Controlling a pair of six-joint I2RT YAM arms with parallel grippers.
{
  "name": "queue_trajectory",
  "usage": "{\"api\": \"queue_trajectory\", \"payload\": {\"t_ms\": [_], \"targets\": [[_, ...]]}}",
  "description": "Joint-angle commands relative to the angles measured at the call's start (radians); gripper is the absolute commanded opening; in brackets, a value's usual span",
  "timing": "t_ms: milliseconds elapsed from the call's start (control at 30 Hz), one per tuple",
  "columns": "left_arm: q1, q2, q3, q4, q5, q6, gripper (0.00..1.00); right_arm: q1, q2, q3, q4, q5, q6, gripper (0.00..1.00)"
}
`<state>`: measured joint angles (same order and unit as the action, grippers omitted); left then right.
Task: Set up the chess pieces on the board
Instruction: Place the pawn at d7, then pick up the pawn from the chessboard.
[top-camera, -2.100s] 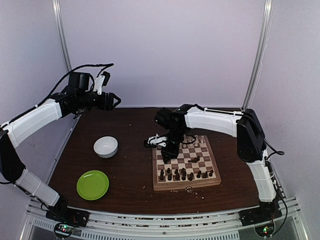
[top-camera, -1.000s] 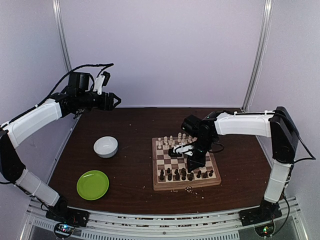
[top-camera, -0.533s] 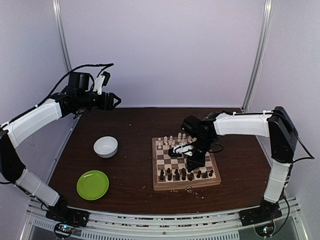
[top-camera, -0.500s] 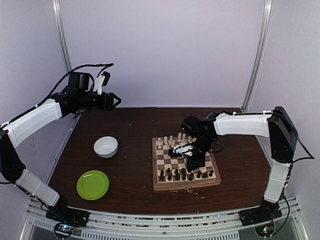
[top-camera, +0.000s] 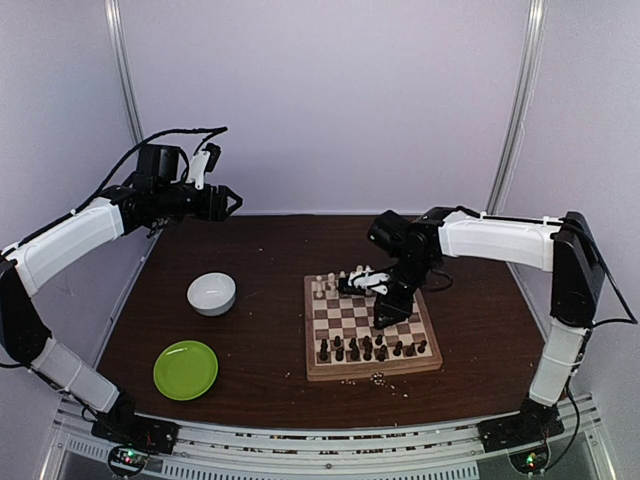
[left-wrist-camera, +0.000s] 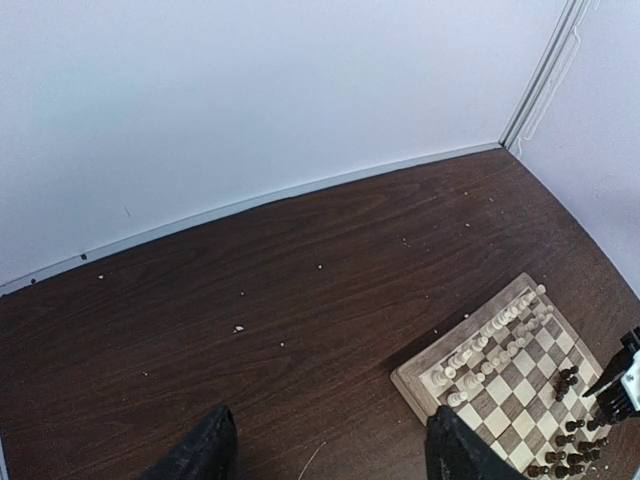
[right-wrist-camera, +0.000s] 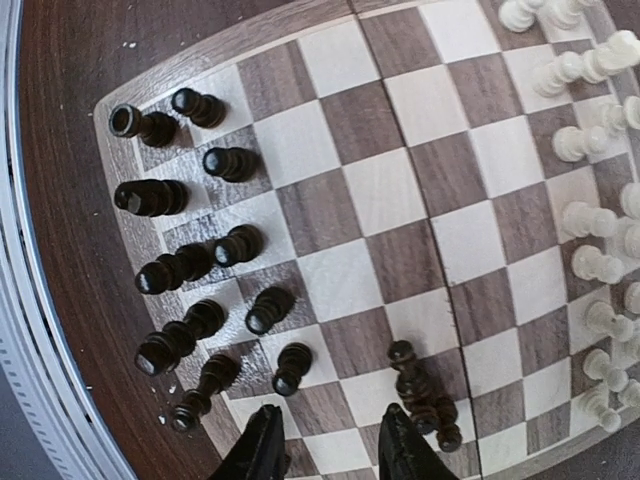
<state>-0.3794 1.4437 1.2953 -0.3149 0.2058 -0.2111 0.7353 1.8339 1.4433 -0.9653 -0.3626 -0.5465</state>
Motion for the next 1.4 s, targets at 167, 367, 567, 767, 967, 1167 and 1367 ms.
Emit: {"api": "queue_trajectory", "payload": {"t_ms": [167,367,567,767,967,1167,1367], "targets": [[0.009,0.007,-0.002,0.023,0.004,0.002,0.65,-0.098,0.007,0.033,0.018,0.081,0.040,0.33],[0.009,0.016,-0.002,0.023,0.017,-0.003,0.65,-0.101,0.050,0.024,0.030,0.097,0.035,0.33],[0.009,0.016,-0.002,0.025,0.017,-0.002,0.65,-0.104,0.070,0.007,0.046,0.134,0.035,0.32],[0.009,0.021,-0.001,0.024,0.021,-0.004,0.65,-0.127,0.069,0.008,0.048,0.128,0.045,0.32],[0.009,0.023,-0.001,0.025,0.022,-0.002,0.65,-0.139,0.048,-0.008,0.039,0.090,0.033,0.32],[0.009,0.026,0.000,0.024,0.026,-0.004,0.65,-0.155,0.031,-0.015,0.025,0.037,0.026,0.33],[0.009,0.026,0.001,0.024,0.028,-0.004,0.65,-0.179,0.005,-0.047,0.028,0.023,-0.004,0.32]]}}
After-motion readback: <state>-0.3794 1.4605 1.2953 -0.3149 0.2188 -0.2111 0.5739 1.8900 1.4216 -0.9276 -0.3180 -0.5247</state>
